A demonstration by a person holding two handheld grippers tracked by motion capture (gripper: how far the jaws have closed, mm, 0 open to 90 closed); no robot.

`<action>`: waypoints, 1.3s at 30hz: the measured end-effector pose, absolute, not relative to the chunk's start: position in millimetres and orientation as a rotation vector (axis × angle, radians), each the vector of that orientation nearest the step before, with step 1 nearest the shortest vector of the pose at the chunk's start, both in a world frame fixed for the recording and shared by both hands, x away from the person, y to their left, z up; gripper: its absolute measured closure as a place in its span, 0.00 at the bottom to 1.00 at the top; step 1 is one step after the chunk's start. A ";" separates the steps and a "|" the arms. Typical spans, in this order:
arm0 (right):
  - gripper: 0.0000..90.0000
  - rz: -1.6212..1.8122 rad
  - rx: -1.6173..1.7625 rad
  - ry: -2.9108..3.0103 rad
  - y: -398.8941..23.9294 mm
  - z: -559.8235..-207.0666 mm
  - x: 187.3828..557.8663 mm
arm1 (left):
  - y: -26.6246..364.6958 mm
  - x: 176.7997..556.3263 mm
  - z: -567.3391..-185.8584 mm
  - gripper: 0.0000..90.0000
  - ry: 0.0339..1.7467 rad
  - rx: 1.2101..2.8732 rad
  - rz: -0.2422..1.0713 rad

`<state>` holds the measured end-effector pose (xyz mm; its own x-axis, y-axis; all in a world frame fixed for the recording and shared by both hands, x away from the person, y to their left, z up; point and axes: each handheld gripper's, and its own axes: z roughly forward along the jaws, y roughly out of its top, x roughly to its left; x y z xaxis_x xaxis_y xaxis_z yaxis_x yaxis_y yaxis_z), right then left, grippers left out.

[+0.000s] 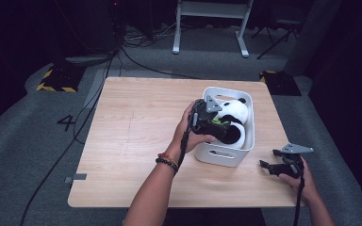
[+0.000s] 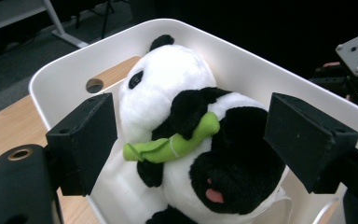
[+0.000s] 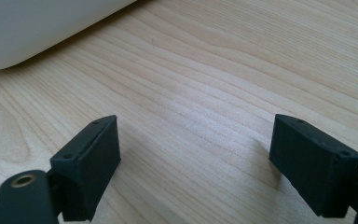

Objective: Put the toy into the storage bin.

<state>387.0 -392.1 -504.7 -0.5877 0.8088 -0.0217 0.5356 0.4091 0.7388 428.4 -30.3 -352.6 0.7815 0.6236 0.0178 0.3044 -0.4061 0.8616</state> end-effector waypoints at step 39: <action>0.18 0.995 1.151 2.295 -392.6 -504.8 387.4 | -4.9 410.9 -339.8 0.19 0.610 2.147 0.497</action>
